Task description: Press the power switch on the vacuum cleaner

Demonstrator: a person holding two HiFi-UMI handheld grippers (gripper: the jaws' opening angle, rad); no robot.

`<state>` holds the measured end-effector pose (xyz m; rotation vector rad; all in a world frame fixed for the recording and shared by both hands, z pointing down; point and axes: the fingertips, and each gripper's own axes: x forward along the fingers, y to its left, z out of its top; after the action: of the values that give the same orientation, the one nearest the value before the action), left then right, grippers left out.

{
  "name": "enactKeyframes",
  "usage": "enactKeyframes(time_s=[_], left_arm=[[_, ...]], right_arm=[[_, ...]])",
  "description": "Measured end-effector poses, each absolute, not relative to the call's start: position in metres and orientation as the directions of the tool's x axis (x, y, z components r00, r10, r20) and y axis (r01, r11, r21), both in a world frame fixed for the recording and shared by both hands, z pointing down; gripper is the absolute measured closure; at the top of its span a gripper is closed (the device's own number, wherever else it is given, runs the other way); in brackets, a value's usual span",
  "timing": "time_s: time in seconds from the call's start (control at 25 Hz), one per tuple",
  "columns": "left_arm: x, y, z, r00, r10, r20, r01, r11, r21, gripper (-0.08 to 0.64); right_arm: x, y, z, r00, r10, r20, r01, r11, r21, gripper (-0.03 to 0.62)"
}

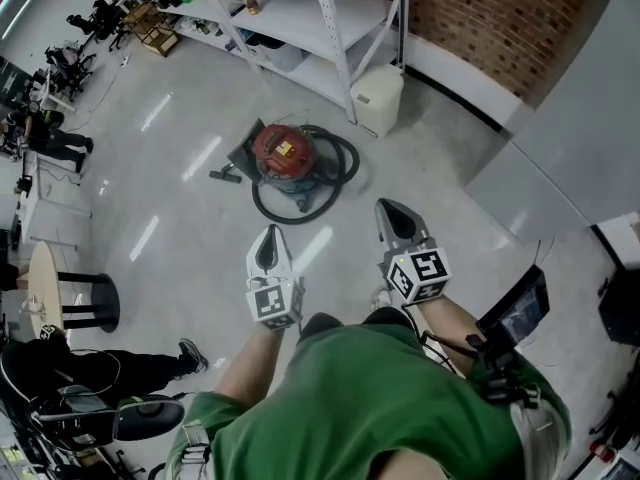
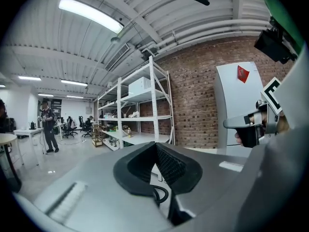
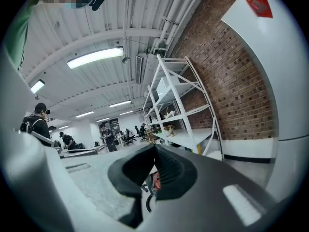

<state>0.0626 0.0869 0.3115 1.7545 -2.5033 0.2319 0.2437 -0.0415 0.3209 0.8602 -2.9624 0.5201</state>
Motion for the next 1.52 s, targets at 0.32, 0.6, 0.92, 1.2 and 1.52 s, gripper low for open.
enactKeyframes(time_s=[0.32,0.6,0.92,1.2,1.52], left_arm=[[0.058,0.053,0.320,-0.358,-0.921,0.153,-0.933,0.346,-0.101,0.552],[0.039,0.025,0.333,-0.356,-0.923,0.147,-0.934,0.350,-0.067,0.552],[-0.029,-0.009,0.351,-0.367,-0.921,0.133,-0.930,0.367,-0.024,0.552],[-0.102,-0.033,0.353,-0.365,-0.923,0.123,-0.930,0.367,-0.012,0.552],[-0.162,-0.054,0.365,-0.345,-0.929,0.136,-0.937,0.349,0.006,0.552]], right_arm=[[0.236,-0.076,0.330,-0.860,-0.502,0.097,-0.503,0.798,-0.331,0.589],[0.208,-0.095,0.342,-0.869,-0.481,0.115,-0.492,0.817,-0.301,0.589],[0.138,-0.130,0.344,-0.876,-0.462,0.138,-0.482,0.839,-0.250,0.589],[0.064,-0.151,0.332,-0.881,-0.452,0.142,-0.473,0.855,-0.211,0.589],[-0.006,-0.167,0.332,-0.882,-0.445,0.152,-0.468,0.864,-0.186,0.589]])
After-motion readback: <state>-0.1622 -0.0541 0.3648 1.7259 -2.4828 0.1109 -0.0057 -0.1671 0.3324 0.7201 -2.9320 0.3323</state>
